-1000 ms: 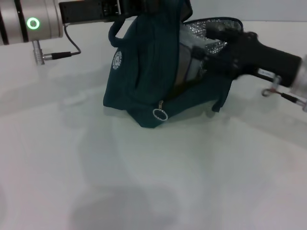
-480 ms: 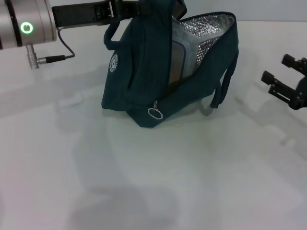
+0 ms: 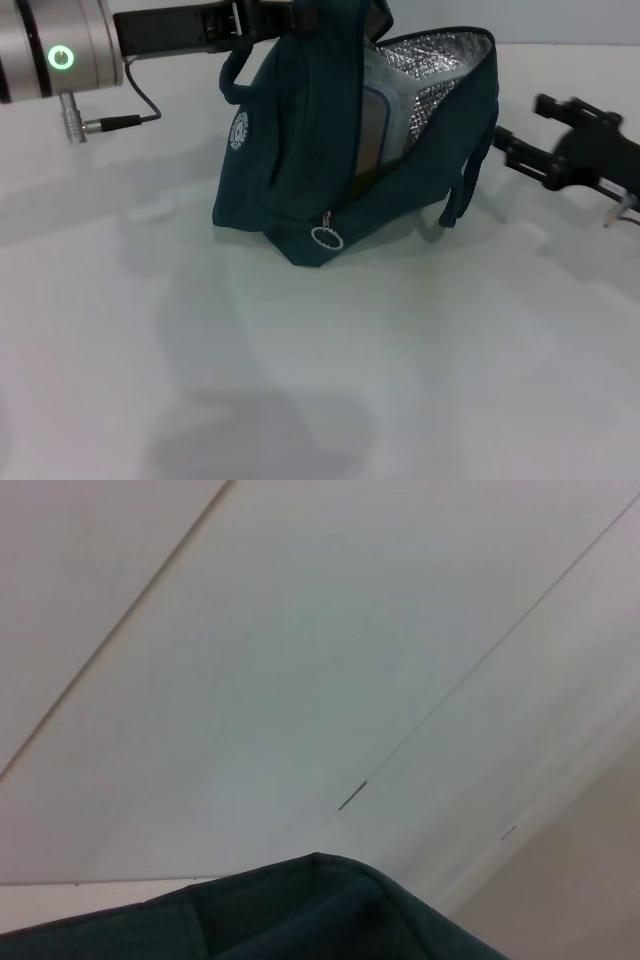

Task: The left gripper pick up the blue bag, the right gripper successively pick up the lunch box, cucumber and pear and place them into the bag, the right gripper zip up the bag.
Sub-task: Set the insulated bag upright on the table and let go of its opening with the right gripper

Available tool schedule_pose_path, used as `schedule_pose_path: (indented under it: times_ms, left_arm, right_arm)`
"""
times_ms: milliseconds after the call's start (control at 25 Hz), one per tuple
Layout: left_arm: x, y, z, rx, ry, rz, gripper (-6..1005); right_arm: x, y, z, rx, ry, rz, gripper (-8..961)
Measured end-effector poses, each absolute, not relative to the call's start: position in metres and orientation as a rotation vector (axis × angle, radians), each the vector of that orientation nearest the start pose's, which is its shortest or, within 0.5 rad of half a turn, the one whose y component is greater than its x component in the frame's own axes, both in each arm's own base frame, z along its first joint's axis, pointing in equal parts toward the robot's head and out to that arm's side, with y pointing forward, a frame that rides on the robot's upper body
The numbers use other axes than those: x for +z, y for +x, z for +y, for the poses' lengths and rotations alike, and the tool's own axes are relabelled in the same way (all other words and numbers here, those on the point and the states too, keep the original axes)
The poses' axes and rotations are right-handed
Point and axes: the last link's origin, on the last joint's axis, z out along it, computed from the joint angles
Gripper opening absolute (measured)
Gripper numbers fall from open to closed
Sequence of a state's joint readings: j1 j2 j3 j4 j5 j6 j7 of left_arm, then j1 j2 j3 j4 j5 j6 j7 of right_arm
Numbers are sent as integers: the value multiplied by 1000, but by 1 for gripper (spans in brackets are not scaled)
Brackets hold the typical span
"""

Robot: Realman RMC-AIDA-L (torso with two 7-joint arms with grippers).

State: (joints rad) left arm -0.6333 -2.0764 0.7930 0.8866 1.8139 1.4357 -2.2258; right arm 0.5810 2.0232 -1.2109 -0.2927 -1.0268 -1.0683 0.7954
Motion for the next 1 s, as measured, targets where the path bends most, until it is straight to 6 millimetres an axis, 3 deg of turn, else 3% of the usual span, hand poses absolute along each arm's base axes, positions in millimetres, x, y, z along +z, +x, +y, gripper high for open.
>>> schedule_pose_path:
  times_ms: [240, 640, 880, 1000]
  left_arm:
    - [42, -181, 393, -996, -2453, -1314, 89]
    - [42, -179, 393, -995, -2463, -1305, 89]
    - [42, -185, 390, -990, -2455, -1318, 89]
    - [42, -190, 388, -986, -2445, -1335, 90]
  right_arm:
    - [-40, 251, 400, 617, -2320, 425, 696]
    - [-37, 236, 431, 529, -2255, 450, 694]
    - [-22, 233, 438, 626, -2135, 468, 693]
    - [-11, 233, 427, 750, -2087, 395, 693]
